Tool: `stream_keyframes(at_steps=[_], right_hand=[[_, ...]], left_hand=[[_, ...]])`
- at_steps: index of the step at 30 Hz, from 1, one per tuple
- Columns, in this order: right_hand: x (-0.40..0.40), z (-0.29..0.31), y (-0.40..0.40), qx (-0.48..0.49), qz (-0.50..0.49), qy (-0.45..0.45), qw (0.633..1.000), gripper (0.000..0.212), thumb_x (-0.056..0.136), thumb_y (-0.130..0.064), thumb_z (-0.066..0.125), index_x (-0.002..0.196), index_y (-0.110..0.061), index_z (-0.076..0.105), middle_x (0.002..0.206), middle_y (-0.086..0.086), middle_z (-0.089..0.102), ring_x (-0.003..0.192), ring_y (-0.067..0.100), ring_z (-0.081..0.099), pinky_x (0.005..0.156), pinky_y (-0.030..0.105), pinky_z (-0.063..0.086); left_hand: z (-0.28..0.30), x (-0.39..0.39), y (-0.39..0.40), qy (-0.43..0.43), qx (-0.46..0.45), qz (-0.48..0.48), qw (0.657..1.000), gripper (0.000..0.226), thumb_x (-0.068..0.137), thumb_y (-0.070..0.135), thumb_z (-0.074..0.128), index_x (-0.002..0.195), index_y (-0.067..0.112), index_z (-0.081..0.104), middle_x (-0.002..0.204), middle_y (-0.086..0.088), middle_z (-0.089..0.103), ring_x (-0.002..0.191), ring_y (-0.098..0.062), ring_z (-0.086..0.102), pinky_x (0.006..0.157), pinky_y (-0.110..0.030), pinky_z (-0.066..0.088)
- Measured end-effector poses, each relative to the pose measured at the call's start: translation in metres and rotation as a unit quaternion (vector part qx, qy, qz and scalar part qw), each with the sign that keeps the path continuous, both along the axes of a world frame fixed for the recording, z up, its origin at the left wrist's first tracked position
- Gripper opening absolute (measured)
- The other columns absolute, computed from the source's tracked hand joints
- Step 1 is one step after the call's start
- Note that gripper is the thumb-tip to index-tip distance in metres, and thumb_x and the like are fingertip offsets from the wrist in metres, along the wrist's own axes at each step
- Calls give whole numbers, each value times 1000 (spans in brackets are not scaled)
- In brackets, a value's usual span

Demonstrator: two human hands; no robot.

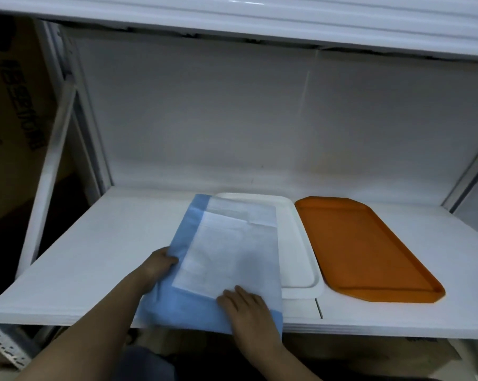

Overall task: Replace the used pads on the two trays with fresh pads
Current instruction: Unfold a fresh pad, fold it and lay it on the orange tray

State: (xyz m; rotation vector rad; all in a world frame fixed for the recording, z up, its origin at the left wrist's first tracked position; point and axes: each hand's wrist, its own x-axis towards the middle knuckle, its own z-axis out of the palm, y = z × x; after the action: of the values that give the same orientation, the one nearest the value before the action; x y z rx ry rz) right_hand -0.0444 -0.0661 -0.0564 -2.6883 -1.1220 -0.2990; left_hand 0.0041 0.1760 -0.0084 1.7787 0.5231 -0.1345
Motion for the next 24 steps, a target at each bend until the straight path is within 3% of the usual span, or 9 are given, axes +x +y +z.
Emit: stream_keyframes(at_steps=[2,5,8,11,14,19,24], right_hand=[[2,-3,-12,-9,-11,-9,1000,41,52,-29,76,93,-30,68,100,-10,69,92,12,69,68,21,53],[3,-1,-25,-22,-45,1,999,55,45,-30,86,96,-31,68,105,-10,69,94,11,68,70,22,55],[1,-3,-41,-15,-71,-10,997,64,44,-21,88,105,-27,69,114,-5,68,102,15,67,79,28,55],[0,-6,-53,-21,-74,-24,997,68,42,-15,87,107,-24,69,117,-3,67,107,18,65,81,30,54],[1,-8,-59,-16,-76,-20,997,65,43,-21,90,105,-25,69,116,-5,67,108,17,64,79,27,53],[1,-6,-63,11,-81,-44,996,62,41,-11,89,99,-23,72,109,-3,69,102,18,66,73,28,55],[6,-5,-68,-12,-71,-50,996,64,39,-16,89,100,-24,71,110,-3,69,102,17,66,71,26,55]], left_hand=[[-4,3,2,-1,30,15,999,28,90,-4,48,116,-2,59,112,-19,63,93,-31,59,84,-38,47],[-10,2,3,-6,82,46,996,24,89,3,56,111,-2,61,115,-22,63,90,-29,57,85,-38,46],[-12,-6,-2,2,87,45,995,40,89,15,63,124,-1,54,123,-18,58,99,-32,57,84,-37,45],[-15,-16,-4,28,83,18,996,55,87,13,66,134,-3,42,129,-19,51,105,-32,53,85,-37,41],[-20,-23,7,54,168,-12,984,68,86,10,63,144,4,27,142,-18,41,125,-35,45,97,-40,38],[-20,-27,14,55,235,-4,970,63,86,11,59,143,12,33,139,-16,46,123,-33,47,96,-36,39],[-24,-27,12,63,270,-8,961,58,88,15,57,141,15,36,135,-14,50,119,-32,50,92,-35,39]])
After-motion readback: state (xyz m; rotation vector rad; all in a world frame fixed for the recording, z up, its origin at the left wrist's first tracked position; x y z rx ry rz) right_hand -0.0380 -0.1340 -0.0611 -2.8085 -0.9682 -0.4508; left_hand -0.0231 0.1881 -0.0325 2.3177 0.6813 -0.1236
